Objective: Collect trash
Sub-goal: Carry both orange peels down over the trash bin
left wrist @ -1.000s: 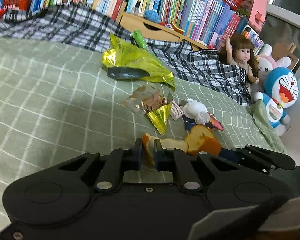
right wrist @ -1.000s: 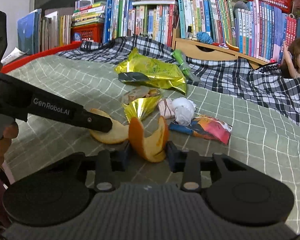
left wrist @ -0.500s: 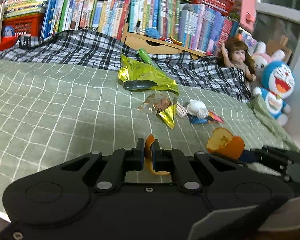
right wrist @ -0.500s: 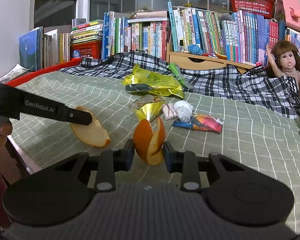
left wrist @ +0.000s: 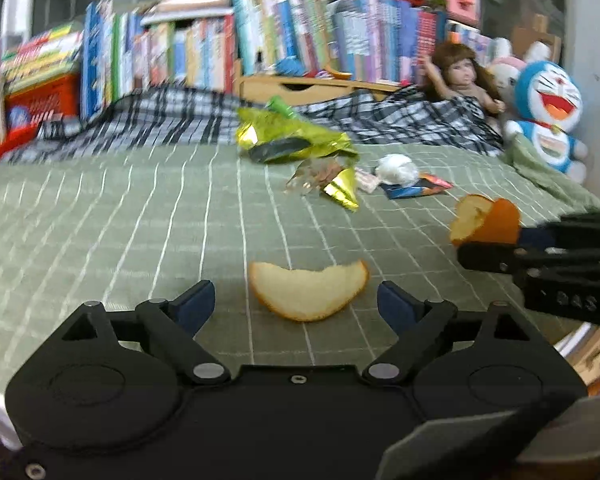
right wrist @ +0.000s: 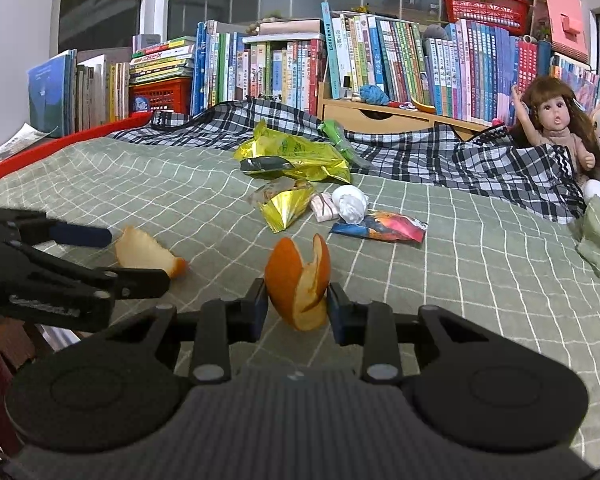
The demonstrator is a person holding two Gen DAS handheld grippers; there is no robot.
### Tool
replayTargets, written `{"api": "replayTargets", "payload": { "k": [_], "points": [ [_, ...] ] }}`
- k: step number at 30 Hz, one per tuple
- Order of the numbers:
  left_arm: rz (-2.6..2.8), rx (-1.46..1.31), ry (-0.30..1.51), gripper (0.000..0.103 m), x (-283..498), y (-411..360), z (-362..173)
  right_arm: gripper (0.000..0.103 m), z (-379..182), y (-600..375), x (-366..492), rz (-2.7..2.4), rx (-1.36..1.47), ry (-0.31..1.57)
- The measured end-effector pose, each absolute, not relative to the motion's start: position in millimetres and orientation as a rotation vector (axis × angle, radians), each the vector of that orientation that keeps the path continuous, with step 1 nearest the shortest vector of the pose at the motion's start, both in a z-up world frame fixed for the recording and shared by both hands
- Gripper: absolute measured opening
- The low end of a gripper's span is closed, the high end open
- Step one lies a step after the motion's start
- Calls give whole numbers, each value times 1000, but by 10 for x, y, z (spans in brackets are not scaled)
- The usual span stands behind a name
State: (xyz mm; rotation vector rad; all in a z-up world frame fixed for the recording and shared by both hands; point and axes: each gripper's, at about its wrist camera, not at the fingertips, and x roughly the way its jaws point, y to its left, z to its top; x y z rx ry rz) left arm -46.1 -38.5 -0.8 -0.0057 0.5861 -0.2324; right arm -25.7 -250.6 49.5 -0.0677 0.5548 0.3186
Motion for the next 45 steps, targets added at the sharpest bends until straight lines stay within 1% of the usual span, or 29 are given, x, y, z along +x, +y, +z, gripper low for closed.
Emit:
{"api": "replayTargets", "payload": {
  "k": [3,5,6,7,8,9,10,17,21,25,30,37,45],
  "points": [
    [-207,-32,580,88,-386,-402,-57,38,457,-2501,-253,316,-61,560],
    [-200,-2,576,84,-353,-452,-89,38,428,-2492,-258,317,-55,564],
    [-184,28,565,70,-355,-485,-102,38,411,-2488,-258,319,-52,566],
    [-155,60,548,51,-377,-519,-102,38,394,-2481,-263,318,-51,565],
    [-130,80,515,46,-431,-551,-91,38,382,-2476,-275,316,-49,563],
    [-128,85,502,37,-452,-570,-67,38,373,-2471,-286,313,-43,560],
    [-122,86,491,34,-486,-584,-43,38,371,-2471,-295,313,-35,557],
    [-131,25,510,32,-686,-450,106,37,458,-2444,-456,325,24,529],
    [-144,-23,531,32,-1070,-353,122,37,420,-2382,-751,347,81,519],
    [-149,-21,530,32,-1484,-310,66,37,355,-2273,-1093,360,73,509],
    [-158,-23,564,32,-1864,-249,-27,38,297,-2232,-1382,380,97,537],
    [-149,-46,686,32,-2070,-130,-302,38,42,-2141,-1628,397,68,635],
    [-159,-61,902,33,-1970,-125,-792,38,-359,-2023,-1616,415,33,805]
  ]
}}
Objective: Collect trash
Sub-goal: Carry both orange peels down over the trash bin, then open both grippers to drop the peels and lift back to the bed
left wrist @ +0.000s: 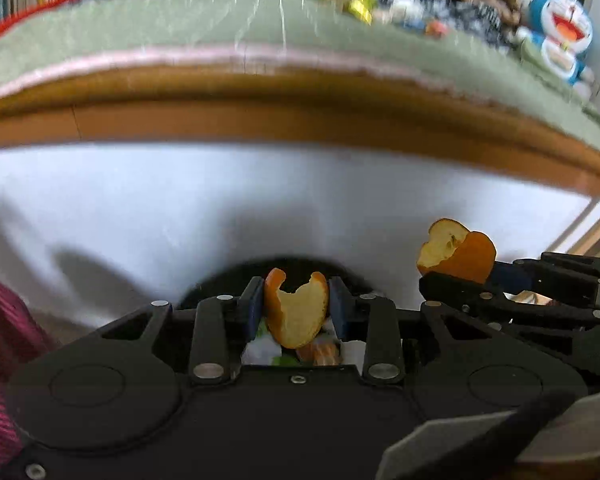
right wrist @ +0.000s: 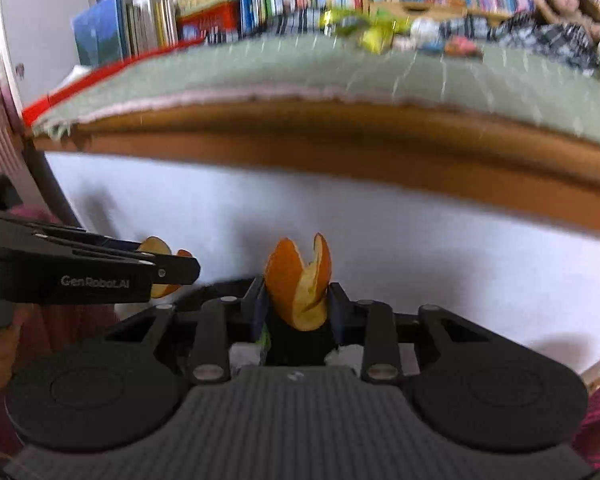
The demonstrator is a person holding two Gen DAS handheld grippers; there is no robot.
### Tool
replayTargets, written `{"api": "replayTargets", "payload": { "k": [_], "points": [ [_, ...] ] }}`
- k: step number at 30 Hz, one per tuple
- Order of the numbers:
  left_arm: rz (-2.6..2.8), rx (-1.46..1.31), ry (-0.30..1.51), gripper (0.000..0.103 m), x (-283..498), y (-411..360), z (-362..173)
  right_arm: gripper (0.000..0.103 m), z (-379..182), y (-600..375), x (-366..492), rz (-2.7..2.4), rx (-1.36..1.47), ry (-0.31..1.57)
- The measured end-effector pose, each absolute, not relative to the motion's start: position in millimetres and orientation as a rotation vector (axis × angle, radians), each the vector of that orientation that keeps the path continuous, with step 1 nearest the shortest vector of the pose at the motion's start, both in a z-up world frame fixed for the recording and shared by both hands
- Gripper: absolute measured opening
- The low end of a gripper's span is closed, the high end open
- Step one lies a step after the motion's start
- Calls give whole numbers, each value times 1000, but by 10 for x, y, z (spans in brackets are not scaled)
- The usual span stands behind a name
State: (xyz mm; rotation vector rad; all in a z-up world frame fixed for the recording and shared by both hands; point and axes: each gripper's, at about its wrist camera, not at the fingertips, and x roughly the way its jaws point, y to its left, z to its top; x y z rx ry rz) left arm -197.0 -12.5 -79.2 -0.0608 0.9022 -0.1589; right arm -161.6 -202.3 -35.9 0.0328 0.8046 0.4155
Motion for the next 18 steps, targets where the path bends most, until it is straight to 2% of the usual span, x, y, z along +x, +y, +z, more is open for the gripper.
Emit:
{"api": "replayTargets", "payload": {
  "k": [8,15,16,17,18],
  "points": [
    [-160,-50,996,35,-1886,-109,-1038,40,-515,-2010,-1529,430,59,869],
    [-162,-46,1014,43,-1832,-136,-1044,44,-526,-2049,-1510,439,62,881],
    [-162,-48,1020,45,-1828,-131,-1037,46,-524,-2054,-1518,440,64,880],
    [-164,-51,1025,47,-1828,-131,-1031,58,-521,-2061,-1525,440,68,879],
    [-166,-53,1024,49,-1827,-128,-1023,60,-510,-2062,-1512,446,75,879]
  ]
}}
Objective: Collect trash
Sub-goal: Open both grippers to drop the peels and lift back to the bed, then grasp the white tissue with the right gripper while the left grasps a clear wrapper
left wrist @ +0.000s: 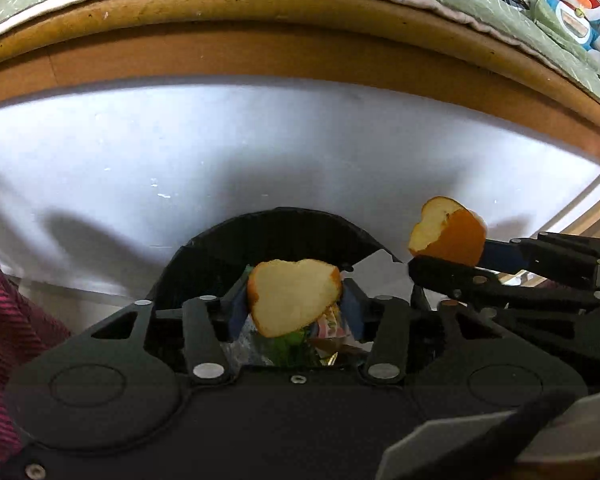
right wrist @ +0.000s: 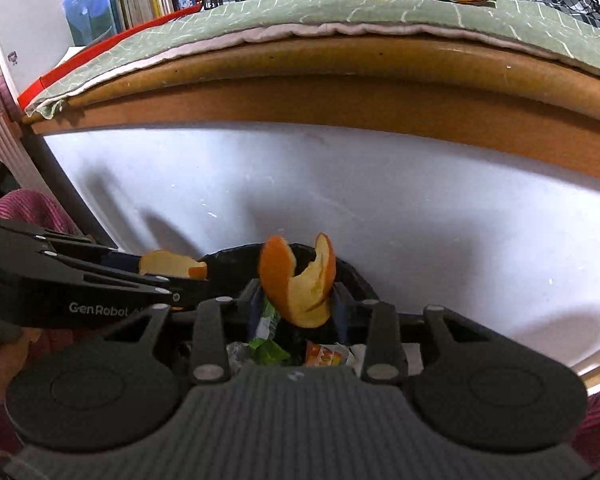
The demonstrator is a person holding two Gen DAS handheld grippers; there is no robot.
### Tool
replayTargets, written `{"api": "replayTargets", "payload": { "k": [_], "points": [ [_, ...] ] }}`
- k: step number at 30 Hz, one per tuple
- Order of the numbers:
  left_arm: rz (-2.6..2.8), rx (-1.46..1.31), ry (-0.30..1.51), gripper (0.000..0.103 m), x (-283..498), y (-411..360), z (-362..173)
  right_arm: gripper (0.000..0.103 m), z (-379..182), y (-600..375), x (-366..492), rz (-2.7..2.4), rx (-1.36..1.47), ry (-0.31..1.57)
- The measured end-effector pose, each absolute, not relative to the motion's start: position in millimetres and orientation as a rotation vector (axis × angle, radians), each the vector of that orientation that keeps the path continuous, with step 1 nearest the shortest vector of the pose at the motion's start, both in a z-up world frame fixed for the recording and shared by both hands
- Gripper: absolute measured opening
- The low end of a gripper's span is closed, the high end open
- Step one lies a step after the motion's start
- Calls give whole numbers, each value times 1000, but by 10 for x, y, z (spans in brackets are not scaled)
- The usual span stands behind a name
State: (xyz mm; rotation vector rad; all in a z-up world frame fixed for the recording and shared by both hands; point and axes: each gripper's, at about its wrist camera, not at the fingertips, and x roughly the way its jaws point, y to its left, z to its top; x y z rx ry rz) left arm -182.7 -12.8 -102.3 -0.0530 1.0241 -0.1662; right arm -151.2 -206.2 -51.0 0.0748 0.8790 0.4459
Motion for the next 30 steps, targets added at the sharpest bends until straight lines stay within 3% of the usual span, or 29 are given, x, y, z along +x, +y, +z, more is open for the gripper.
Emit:
{"api": "replayTargets", "payload": {
  "k": [6,14,20,22,30],
  "points": [
    [-135,-39,979,64,-1836,-124,-899,69,-459,-2133,-1485,434,125,871],
    [-152,-43,857,66,-1876,-127,-454,71,-87,-2179,-1522,435,100,767],
    [-191,-66,674,76,-1757,-125,129,76,384,-2324,-1408,414,79,618],
    [-207,-58,607,81,-1654,-171,294,78,527,-2356,-1306,387,56,556],
    [-206,-129,468,82,-857,-307,607,80,809,-2573,-631,212,30,418]
  ]
}}
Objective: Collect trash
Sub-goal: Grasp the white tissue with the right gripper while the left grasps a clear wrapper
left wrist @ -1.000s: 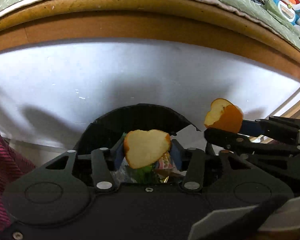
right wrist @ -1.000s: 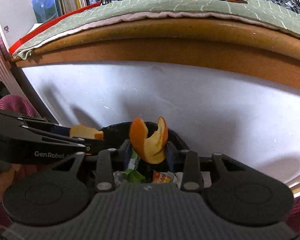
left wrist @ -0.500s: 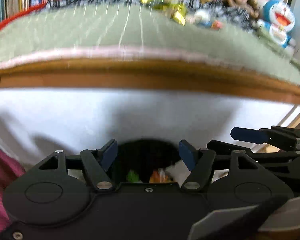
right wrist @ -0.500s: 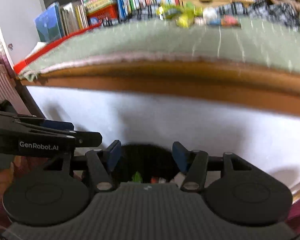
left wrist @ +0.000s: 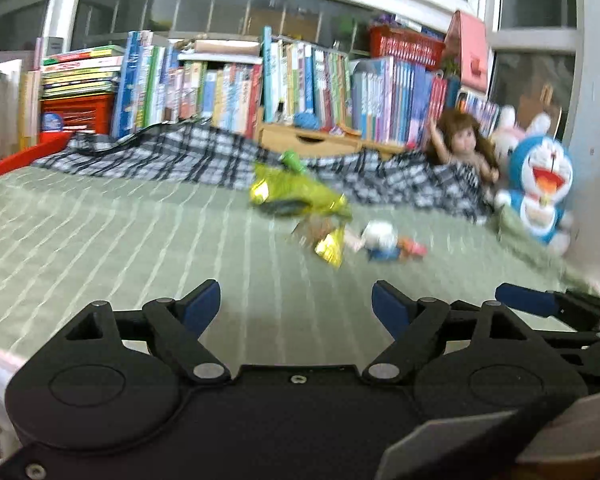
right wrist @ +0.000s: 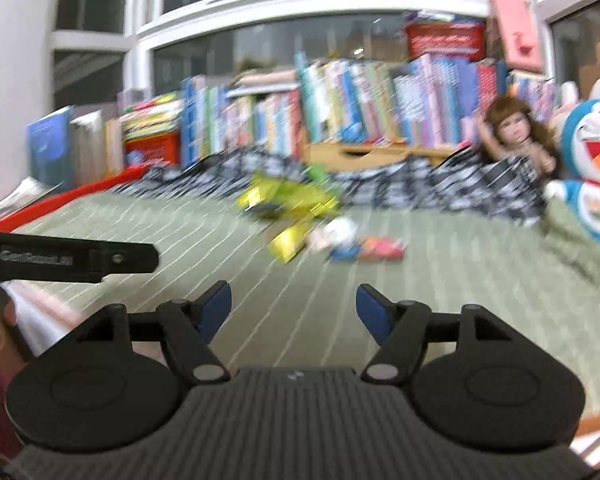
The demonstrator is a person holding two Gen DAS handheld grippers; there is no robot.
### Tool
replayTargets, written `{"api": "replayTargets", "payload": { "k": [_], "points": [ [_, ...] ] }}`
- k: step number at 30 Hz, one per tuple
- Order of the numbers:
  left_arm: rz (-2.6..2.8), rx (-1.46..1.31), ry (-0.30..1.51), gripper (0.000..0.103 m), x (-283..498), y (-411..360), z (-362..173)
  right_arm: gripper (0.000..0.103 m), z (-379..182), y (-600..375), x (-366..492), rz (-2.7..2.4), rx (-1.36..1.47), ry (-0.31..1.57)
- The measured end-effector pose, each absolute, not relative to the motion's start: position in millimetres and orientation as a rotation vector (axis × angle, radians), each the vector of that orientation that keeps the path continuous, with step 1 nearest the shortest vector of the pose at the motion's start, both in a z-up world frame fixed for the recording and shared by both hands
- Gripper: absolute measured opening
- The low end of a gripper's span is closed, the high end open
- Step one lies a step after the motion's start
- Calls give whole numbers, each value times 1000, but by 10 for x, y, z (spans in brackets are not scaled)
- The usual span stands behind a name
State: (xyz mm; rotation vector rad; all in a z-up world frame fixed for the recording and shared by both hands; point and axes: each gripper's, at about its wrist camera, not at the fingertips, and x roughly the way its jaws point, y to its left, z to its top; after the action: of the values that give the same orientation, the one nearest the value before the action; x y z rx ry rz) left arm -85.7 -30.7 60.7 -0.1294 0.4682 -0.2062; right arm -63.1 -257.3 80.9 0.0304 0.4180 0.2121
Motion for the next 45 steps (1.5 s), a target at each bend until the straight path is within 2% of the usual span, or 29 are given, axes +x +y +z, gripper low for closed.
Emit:
{"api": "replayTargets", "payload": {
  "k": [7,14,18,22,23,24,27,32,35,36,37,45],
  "points": [
    [-165,-54,486,82,50,-562,463,78,733,-2648,6,154,-31,415],
    [-253,-56,580,82,660,-730,259,68,603,-2607,525,198,-40,469],
    [-252,-78,623,82,860,-779,128,54,602,-2643,750,240,3,501],
    [-258,-105,634,81,986,-826,52,53,608,-2757,874,270,85,529],
    [-256,-101,633,79,999,-842,40,52,601,-2776,888,274,95,534],
    [-253,-92,634,72,1012,-864,27,51,591,-2788,900,280,100,540],
    [-220,-75,663,43,962,-897,27,50,553,-2788,918,295,89,552],
    [-282,-99,641,42,876,-930,38,50,494,-2720,1028,309,78,569],
    [-266,-113,649,40,961,-985,25,36,459,-2688,1124,306,88,595],
    [-267,-126,661,35,995,-990,13,34,445,-2691,1145,305,97,603],
    [-278,-144,672,23,1014,-985,3,34,442,-2698,1144,312,103,603],
    [-346,-138,669,18,760,-920,86,32,535,-2785,879,316,108,565]
  ]
}}
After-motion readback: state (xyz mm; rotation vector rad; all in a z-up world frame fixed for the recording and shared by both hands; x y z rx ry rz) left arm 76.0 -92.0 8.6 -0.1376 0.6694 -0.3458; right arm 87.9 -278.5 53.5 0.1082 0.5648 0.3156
